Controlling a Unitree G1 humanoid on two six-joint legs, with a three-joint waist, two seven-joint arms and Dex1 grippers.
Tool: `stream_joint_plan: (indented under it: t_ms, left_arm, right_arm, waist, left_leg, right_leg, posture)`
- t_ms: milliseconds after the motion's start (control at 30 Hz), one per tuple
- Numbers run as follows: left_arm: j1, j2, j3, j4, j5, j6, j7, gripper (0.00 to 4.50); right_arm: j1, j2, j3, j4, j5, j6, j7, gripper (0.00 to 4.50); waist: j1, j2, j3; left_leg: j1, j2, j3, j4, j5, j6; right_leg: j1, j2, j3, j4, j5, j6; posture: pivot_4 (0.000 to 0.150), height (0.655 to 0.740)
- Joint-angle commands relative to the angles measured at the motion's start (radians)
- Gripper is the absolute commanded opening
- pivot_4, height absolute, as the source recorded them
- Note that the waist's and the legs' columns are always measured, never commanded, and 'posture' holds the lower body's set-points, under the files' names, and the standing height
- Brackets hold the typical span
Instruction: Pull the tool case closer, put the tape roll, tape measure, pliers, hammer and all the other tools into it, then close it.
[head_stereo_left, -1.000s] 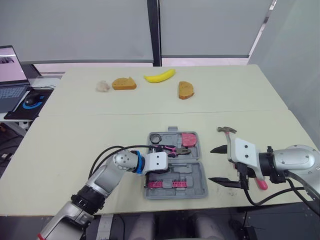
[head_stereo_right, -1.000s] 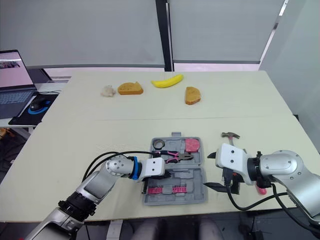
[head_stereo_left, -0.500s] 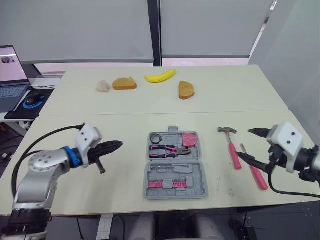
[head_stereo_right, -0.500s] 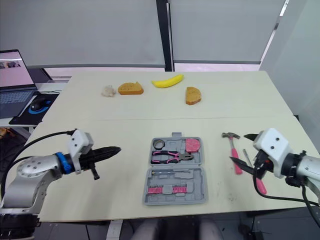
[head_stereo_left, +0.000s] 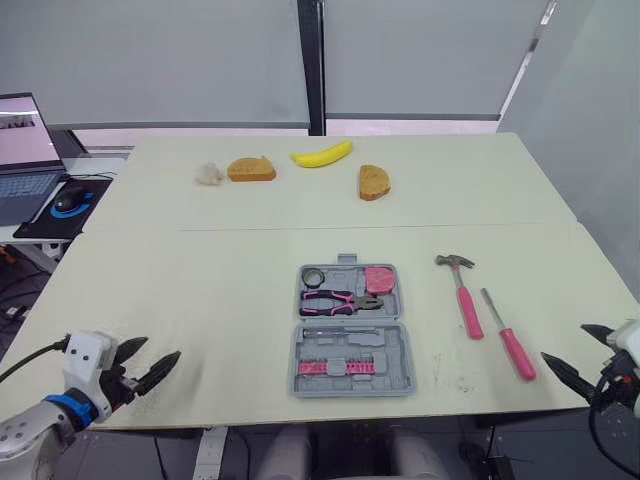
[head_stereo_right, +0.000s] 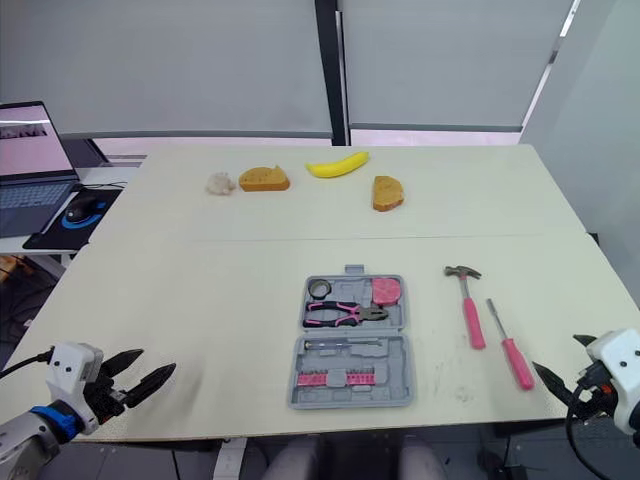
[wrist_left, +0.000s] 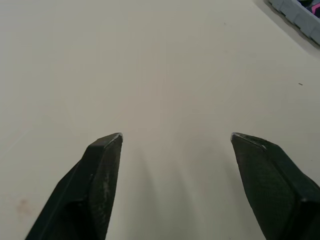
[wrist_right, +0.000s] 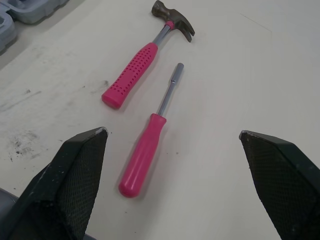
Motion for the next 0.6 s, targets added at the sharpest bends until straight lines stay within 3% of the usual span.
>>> stream_joint_plan:
  t_ms: [33, 267, 533, 600]
  left_arm:
    - [0.024, -0.002, 0.039, -0.019, -0.025, -0.024, 0.006, 4.48]
    - [0.016, 0.021, -0.003, -0.079, -0.035, -0.041, -0.023, 4.48]
    - [-0.179, 0.053, -0.150, -0.227, -0.077, 0.072, -0.053, 4.48]
    - [-0.270, 0.058, -0.224, -0.255, -0.077, 0.100, -0.065, 4.48]
  right_arm:
    - [0.006, -0.020, -0.035, -0.002, 0.015, -0.025, 0.025, 4.50]
    - [-0.055, -0.068, -0.007, -0.024, 0.054, 0.040, 0.039, 4.50]
    - [-0.209, -0.135, 0.120, -0.151, 0.122, 0.241, -0.019, 4.50]
    - [-0.308, -0.118, 0.192, -0.182, 0.121, 0.330, -0.108, 4.50]
  waist:
    - [0.000, 0.000, 0.000]
    - [0.000, 0.000, -0.001]
    - [0.007, 0.000, -0.001]
    - [0.006, 0.000, -0.001]
  left_leg:
    - [0.000, 0.000, 0.000, 0.000, 0.000, 0.000]
    - [0.000, 0.000, 0.000, 0.000, 0.000, 0.000]
    - [-0.001, 0.000, 0.000, 0.000, 0.000, 0.000]
    - [-0.002, -0.001, 0.000, 0.000, 0.000, 0.000]
  right_leg:
    - [0.000, 0.000, 0.000, 0.000, 0.000, 0.000]
    - [0.000, 0.000, 0.000, 0.000, 0.000, 0.000]
    - [0.000, 0.000, -0.001, 0.000, 0.000, 0.000]
    - [-0.001, 0.000, 0.000, 0.000, 0.000, 0.000]
  posture:
    - [0.150, 0.7400]
    - [0.150, 0.7400]
    - [0.150, 0.7400]
    - [0.150, 0.7400]
